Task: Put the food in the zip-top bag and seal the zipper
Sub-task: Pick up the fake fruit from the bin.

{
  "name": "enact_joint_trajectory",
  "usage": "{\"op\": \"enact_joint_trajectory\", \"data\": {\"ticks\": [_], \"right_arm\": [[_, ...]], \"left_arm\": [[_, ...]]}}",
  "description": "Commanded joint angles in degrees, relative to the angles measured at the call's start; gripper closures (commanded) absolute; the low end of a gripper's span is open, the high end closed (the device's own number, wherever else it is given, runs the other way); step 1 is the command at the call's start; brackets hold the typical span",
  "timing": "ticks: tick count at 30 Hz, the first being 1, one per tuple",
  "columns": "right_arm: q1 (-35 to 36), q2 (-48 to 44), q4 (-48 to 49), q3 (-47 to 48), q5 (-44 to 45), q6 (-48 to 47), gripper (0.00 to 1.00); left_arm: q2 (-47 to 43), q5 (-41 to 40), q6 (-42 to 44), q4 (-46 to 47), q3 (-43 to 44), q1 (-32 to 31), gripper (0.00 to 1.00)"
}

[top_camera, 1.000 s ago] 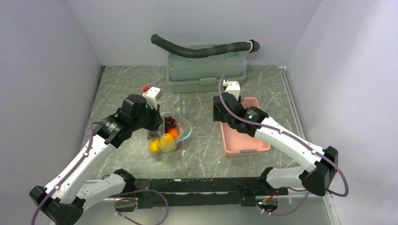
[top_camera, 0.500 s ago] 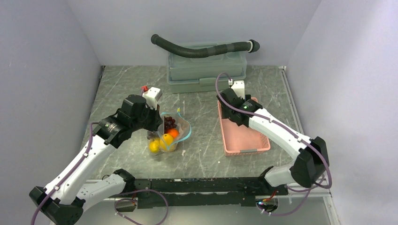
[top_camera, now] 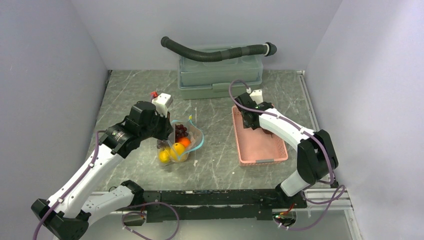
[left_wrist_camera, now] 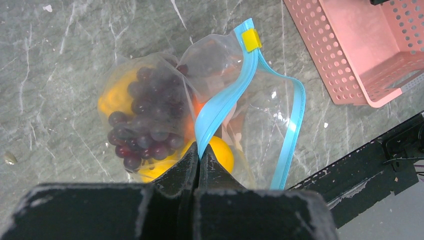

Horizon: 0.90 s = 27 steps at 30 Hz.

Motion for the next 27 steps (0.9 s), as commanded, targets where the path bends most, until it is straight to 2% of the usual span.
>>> {"op": "enact_joint_trajectory", "data": {"ticks": [1, 14, 27], "right_arm": [[-2.7, 1.4, 3.2, -1.5, 0.9, -1.8, 0.17], [-6.6, 8.2, 7.8, -2.0, 1.6, -1.5, 0.16], [-9.1, 11.0, 10.3, -1.8, 1.1, -2.5, 0.16]], "left_arm": [[-1.1, -0.9, 1.1, 0.7, -0.4, -0.1, 1.00], [-1.2, -1.0, 1.1, 0.7, -0.5, -0.1, 1.00], [-0.9, -1.0, 1.1, 0.5, -0.5, -0.1, 1.00]]}}
